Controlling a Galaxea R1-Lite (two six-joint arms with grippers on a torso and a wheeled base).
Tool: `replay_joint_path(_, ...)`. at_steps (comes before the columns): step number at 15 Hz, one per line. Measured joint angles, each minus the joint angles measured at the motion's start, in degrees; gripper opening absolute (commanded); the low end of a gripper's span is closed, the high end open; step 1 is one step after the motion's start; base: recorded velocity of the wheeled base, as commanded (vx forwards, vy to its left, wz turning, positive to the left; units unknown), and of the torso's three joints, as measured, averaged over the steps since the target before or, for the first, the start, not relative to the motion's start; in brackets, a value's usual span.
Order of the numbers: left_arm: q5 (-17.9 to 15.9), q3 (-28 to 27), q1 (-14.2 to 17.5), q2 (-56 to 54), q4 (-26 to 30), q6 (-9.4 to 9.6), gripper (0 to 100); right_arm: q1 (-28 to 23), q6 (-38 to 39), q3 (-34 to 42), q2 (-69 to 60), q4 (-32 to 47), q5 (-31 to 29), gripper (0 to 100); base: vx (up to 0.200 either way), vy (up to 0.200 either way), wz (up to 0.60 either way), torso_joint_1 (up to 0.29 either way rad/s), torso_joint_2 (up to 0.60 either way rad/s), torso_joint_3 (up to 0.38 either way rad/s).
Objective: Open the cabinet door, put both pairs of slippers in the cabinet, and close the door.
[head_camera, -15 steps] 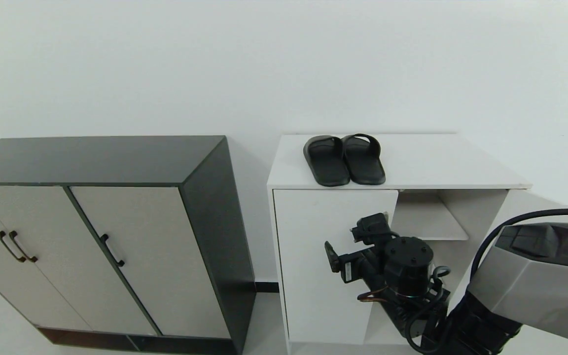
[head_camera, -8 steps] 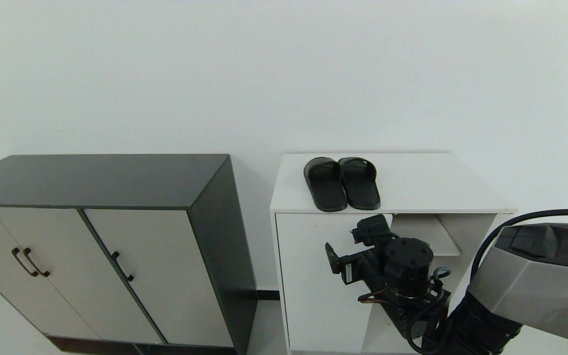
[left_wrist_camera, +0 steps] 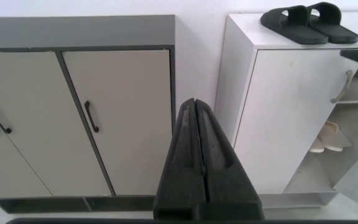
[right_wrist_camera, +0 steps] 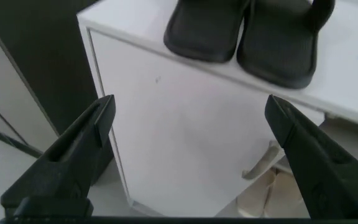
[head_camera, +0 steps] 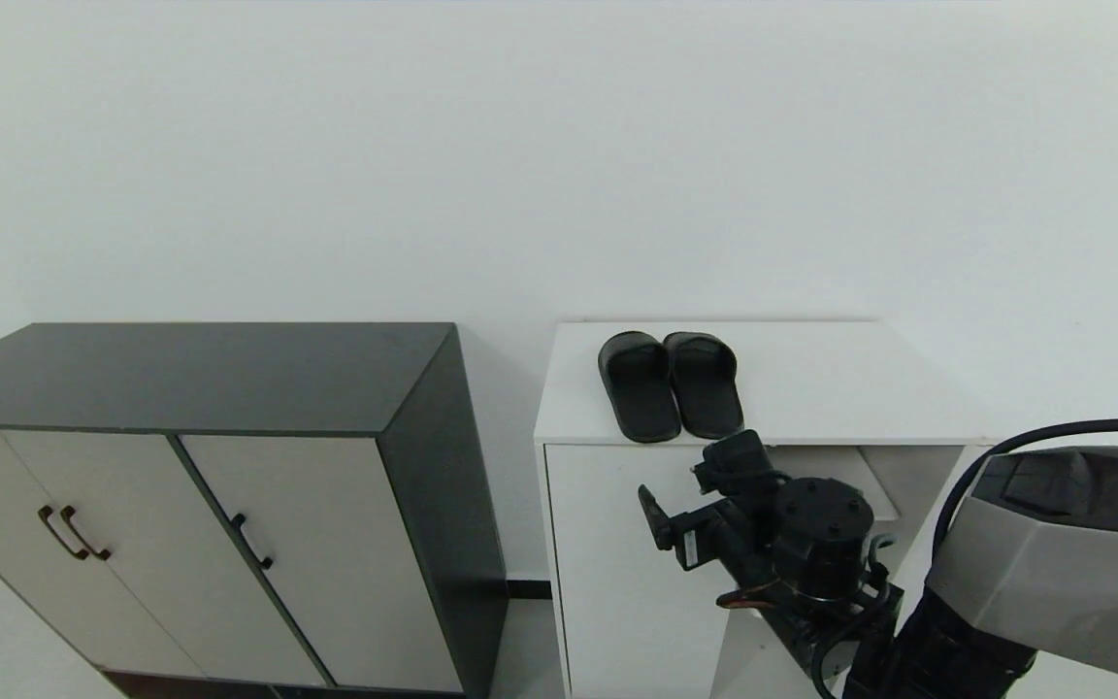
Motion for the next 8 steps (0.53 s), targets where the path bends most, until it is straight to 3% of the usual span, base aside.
replay_joint_path(2, -0.02, 0.0, 0.0, 0.0, 0.0, 0.51, 0, 0.13, -0.27, 0.2, -0.34, 0.68, 0.35, 100, 0.0, 0.0, 0.0, 0.0, 0.0, 0.0)
replay_joint_path(5, 0.02, 0.0, 0.0, 0.0, 0.0, 0.46, 0, 0.5, 2.44, -2.08, -4.36, 17.3, 0.3, 100, 0.0, 0.0, 0.0, 0.0, 0.0, 0.0)
replay_joint_path(8, 0.04, 0.0, 0.0, 0.0, 0.0, 0.38, 0, 0.88, 6.25, -12.68, -9.65, 36.93, -2.6, 100, 0.0, 0.0, 0.0, 0.0, 0.0, 0.0)
